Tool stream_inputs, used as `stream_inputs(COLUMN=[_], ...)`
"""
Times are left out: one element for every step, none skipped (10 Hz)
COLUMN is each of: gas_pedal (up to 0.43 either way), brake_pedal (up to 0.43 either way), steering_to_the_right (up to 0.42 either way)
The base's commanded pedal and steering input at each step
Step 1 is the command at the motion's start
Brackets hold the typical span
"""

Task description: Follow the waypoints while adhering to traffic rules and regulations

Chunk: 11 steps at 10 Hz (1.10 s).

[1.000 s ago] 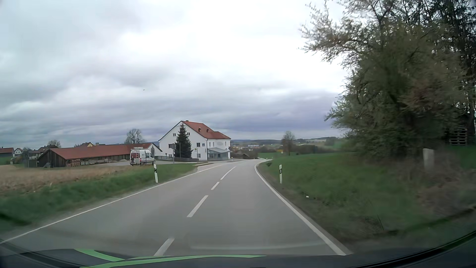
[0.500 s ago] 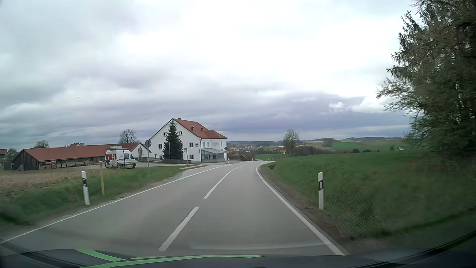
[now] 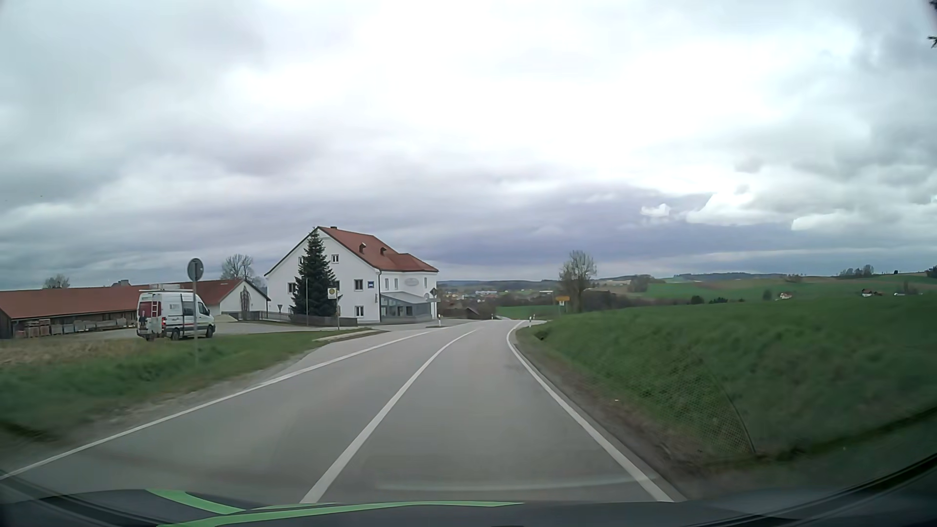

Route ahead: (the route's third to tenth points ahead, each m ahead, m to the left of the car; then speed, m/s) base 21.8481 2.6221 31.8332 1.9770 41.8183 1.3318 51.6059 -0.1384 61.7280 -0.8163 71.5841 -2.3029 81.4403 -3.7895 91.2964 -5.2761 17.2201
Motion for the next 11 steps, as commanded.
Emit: stream_inputs(gas_pedal=[0.028,0.028,0.028,0.028,0.028,0.028,0.028,0.028,0.028,0.028,0.028], brake_pedal=[0.0,0.0,0.0,0.0,0.0,0.0,0.0,0.0,0.0,0.0,0.0], steering_to_the_right=[0.01,0.01,0.01,0.01,0.01,0.01,0.01,0.01,0.01,0.01,0.01])
